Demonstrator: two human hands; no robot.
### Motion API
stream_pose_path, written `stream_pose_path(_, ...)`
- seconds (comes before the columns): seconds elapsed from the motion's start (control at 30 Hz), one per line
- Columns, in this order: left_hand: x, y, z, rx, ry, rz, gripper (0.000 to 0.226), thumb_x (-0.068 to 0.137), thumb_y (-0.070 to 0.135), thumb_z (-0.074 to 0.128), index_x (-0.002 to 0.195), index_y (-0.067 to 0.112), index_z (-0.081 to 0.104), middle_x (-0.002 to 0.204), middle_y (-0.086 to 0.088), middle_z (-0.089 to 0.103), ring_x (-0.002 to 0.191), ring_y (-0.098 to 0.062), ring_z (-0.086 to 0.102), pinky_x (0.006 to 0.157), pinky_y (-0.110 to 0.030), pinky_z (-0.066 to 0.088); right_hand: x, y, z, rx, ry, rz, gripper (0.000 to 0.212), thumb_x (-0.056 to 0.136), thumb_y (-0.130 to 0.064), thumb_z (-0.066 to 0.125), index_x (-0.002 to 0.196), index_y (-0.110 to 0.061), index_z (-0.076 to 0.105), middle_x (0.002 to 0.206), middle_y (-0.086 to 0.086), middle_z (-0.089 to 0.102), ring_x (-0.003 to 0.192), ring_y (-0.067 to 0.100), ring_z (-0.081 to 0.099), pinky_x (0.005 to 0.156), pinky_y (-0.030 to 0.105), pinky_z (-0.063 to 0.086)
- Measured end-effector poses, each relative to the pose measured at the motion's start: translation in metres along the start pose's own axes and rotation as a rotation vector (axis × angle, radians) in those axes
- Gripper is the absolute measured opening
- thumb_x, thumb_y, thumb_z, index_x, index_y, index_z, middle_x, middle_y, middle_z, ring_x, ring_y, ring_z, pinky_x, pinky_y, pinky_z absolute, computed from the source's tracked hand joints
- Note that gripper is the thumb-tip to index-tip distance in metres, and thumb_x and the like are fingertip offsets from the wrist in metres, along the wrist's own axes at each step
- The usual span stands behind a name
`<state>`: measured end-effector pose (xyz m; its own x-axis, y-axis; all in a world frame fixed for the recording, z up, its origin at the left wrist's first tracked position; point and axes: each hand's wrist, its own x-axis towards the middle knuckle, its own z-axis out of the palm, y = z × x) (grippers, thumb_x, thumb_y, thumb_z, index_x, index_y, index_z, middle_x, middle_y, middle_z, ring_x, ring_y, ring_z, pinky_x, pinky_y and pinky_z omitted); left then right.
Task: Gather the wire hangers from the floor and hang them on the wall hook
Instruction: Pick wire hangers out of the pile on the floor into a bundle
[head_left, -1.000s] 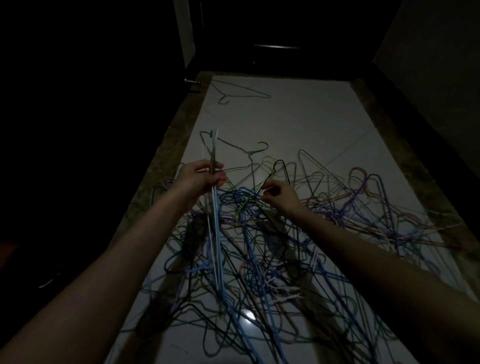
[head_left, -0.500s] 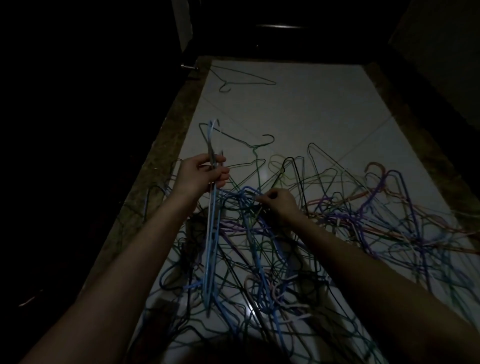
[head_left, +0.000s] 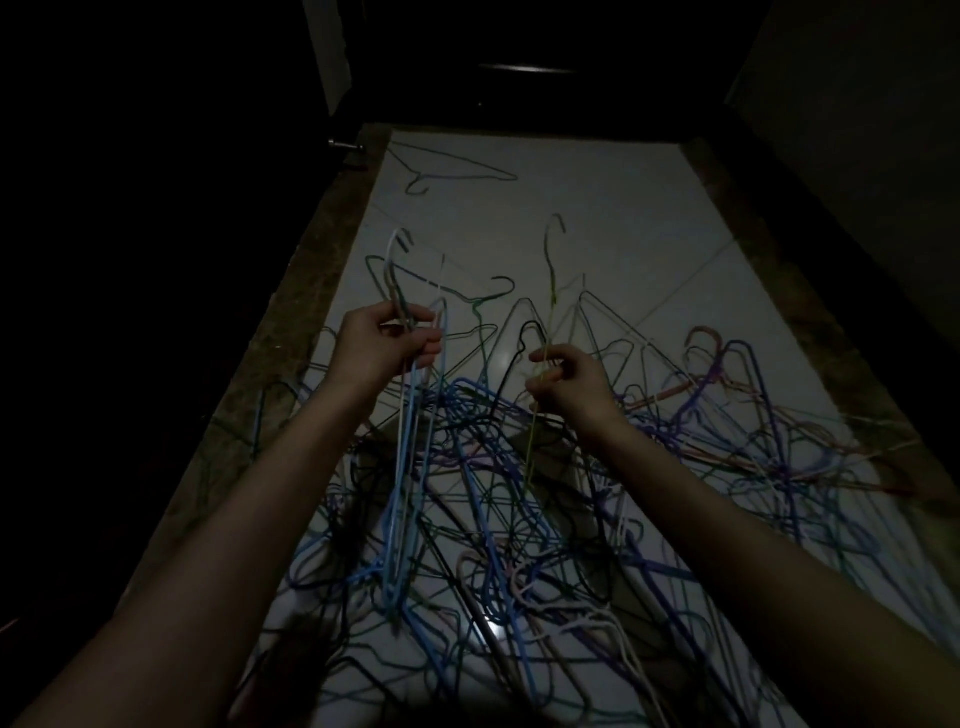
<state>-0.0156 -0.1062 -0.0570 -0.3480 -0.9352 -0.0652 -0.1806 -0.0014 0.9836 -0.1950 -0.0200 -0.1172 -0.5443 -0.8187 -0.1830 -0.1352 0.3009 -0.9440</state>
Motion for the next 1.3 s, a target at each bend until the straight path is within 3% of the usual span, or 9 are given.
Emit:
stream_pose_path(0.3, -0.016, 0.029, -0.004, -0.027, 0.011, 0.015, 0.014, 0.088, -0.012, 0.052, 0.096, -0.001, 0.055, 0.075, -0.013, 0.059, 0.049, -0.002, 0.063, 0.054, -0.013, 0.053, -0.037, -0.046, -0.027, -0.049, -0.098, 0.048, 0.015, 0.084, 0.006, 0.061, 0.096, -0.003, 0.06, 0.067, 0.006, 0.053, 0.053, 0.016, 0.056, 0.05, 0.024, 0.05)
stream_pose_path(0.5, -0.031, 0.043, -0.002, -0.023, -0.006, -0.005, 0.019, 0.088, -0.012, 0.051, 0.084, 0.006, 0.056, 0.073, -0.013, 0.058, 0.046, -0.002, 0.062, 0.053, -0.013, 0.053, -0.058, -0.063, -0.041, -0.074, -0.111, 0.054, 0.013, 0.082, 0.005, 0.064, 0.091, -0.002, 0.058, 0.076, 0.016, 0.055, 0.057, 0.021, 0.058, 0.053, 0.029, 0.053)
stream_pose_path(0.6, -0.035, 0.052, 0.001, -0.01, -0.004, 0.01, 0.015, 0.088, -0.012, 0.051, 0.096, 0.001, 0.055, 0.075, -0.013, 0.058, 0.046, -0.001, 0.061, 0.054, -0.014, 0.052, -0.066, -0.072, -0.048, -0.096, -0.109, 0.037, 0.012, 0.081, 0.006, 0.066, 0.087, -0.001, 0.058, 0.071, 0.014, 0.058, 0.055, 0.021, 0.059, 0.052, 0.029, 0.055)
stream_pose_path(0.77, -0.039, 0.066, 0.004, -0.018, -0.034, 0.041, 0.015, 0.088, -0.011, 0.053, 0.097, 0.001, 0.056, 0.077, -0.013, 0.06, 0.05, -0.003, 0.063, 0.058, -0.016, 0.054, -0.077, -0.088, -0.062, -0.107, -0.043, 0.012, 0.014, 0.079, 0.004, 0.068, 0.077, -0.006, 0.057, 0.075, 0.013, 0.058, 0.055, 0.023, 0.059, 0.054, 0.032, 0.054)
stream_pose_path(0.93, -0.043, 0.076, 0.01, -0.076, -0.043, 0.03, 0.024, 0.088, -0.011, 0.052, 0.081, 0.011, 0.057, 0.078, -0.013, 0.06, 0.061, -0.011, 0.064, 0.059, -0.017, 0.055, -0.081, -0.098, -0.081, -0.275, 0.116, -0.116, 0.013, 0.079, -0.001, 0.07, 0.086, -0.009, 0.062, 0.07, 0.009, 0.06, 0.058, 0.02, 0.063, 0.061, 0.033, 0.059)
stream_pose_path(1.03, -0.045, 0.078, 0.014, -0.125, -0.051, 0.0, 0.024, 0.088, -0.012, 0.051, 0.08, 0.01, 0.056, 0.078, -0.014, 0.06, 0.054, -0.006, 0.065, 0.057, -0.017, 0.055, -0.088, -0.103, -0.089, -0.192, 0.023, -0.078, 0.015, 0.079, 0.002, 0.068, 0.082, -0.011, 0.062, 0.071, 0.011, 0.059, 0.06, 0.022, 0.061, 0.061, 0.034, 0.057)
stream_pose_path(1.1, -0.045, 0.078, 0.016, -0.187, -0.076, -0.051, 0.022, 0.087, -0.011, 0.053, 0.084, 0.01, 0.057, 0.083, -0.015, 0.062, 0.061, -0.01, 0.066, 0.059, -0.018, 0.056, -0.095, -0.106, -0.088, -0.17, -0.111, -0.074, 0.017, 0.08, 0.005, 0.066, 0.082, -0.012, 0.062, 0.066, 0.01, 0.058, 0.059, 0.02, 0.058, 0.058, 0.031, 0.055)
stream_pose_path(1.2, -0.048, 0.075, 0.02, -0.27, -0.149, -0.134, 0.021, 0.085, -0.009, 0.059, 0.097, 0.008, 0.059, 0.092, -0.015, 0.064, 0.078, -0.02, 0.065, 0.067, -0.025, 0.058, -0.106, -0.107, -0.074, -0.167, -0.246, -0.093, 0.019, 0.08, 0.008, 0.064, 0.093, -0.006, 0.063, 0.063, 0.008, 0.058, 0.056, 0.015, 0.057, 0.054, 0.026, 0.054)
stream_pose_path(1.3, -0.053, 0.073, 0.025, -0.307, -0.176, -0.161, 0.027, 0.084, -0.005, 0.062, 0.106, 0.009, 0.056, 0.094, -0.013, 0.064, 0.081, -0.021, 0.065, 0.081, -0.034, 0.055, -0.11, -0.106, -0.05, -0.096, -0.298, -0.057, 0.021, 0.079, 0.011, 0.064, 0.095, -0.003, 0.06, 0.06, 0.007, 0.058, 0.05, 0.01, 0.059, 0.051, 0.027, 0.054)
